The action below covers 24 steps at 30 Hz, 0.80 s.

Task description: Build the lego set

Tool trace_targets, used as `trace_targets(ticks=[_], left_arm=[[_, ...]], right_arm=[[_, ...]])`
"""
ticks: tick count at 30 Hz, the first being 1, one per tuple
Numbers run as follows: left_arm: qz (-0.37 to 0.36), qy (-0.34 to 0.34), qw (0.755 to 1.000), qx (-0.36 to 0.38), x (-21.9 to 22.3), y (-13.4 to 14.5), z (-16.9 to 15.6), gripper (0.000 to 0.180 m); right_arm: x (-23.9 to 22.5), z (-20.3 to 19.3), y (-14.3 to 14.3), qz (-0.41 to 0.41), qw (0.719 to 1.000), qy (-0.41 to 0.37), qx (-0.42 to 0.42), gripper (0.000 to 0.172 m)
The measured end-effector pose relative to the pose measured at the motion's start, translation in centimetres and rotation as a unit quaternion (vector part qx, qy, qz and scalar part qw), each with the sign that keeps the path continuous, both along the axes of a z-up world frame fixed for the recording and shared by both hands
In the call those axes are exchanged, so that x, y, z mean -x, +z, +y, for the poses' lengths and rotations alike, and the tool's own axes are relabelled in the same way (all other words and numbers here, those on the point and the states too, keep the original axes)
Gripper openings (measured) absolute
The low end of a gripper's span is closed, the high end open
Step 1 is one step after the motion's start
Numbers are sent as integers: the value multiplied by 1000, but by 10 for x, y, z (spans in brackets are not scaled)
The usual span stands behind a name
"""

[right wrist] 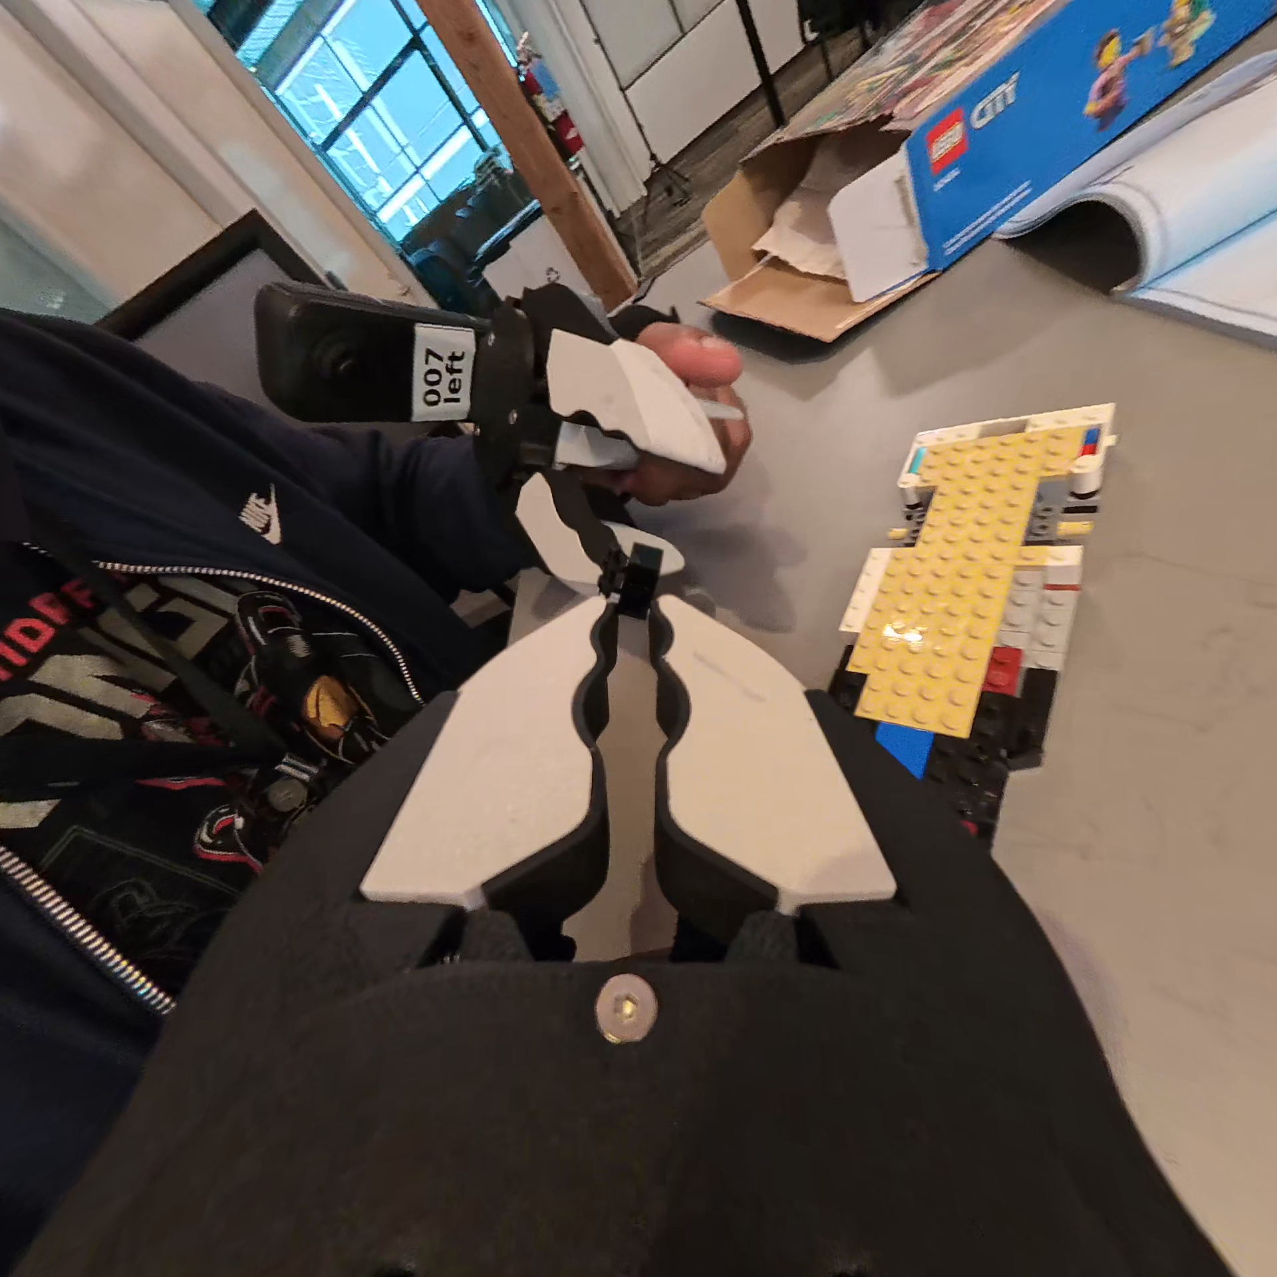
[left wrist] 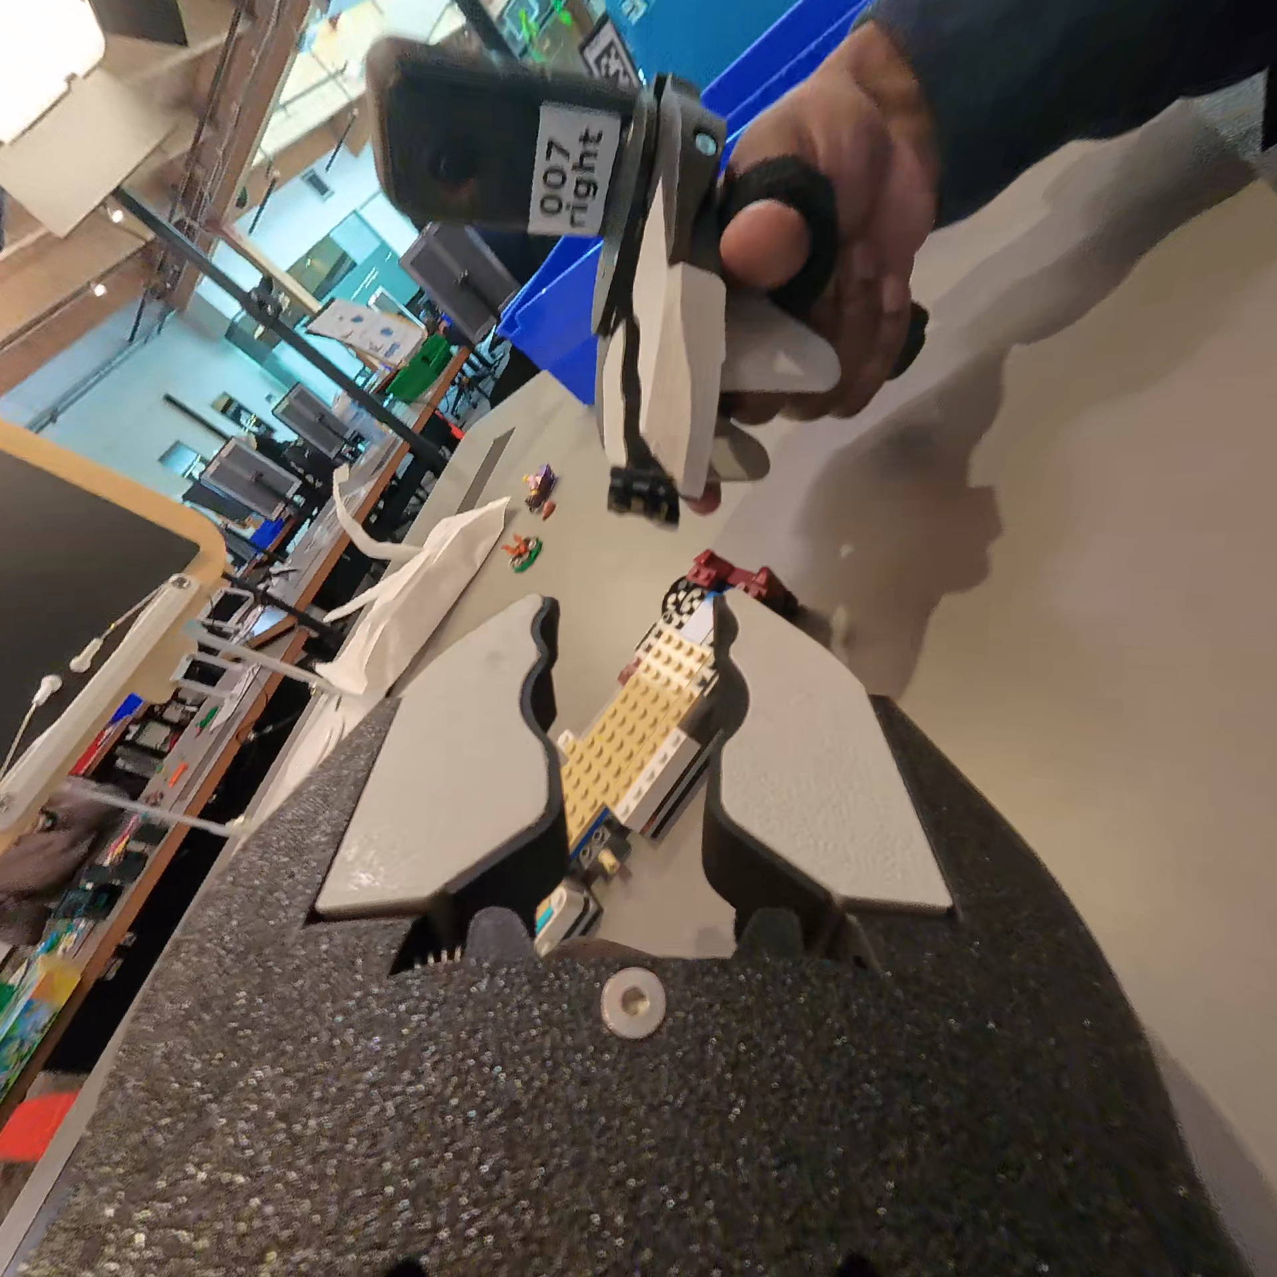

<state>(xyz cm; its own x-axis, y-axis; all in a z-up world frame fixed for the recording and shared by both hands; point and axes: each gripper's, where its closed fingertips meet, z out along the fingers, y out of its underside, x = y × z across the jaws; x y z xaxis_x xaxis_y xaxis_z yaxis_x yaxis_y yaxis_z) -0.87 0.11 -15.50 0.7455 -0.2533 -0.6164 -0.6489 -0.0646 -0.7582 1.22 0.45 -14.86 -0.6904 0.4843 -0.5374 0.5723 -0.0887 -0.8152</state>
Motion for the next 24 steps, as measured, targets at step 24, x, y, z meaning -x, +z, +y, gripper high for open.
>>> trace_targets(ticks=[24], left_arm=[[-24, -84, 996, 9, -48, -6, 10, 17]], right_arm=[[-31, -12, -11, -51, 996, 9, 78, 12]])
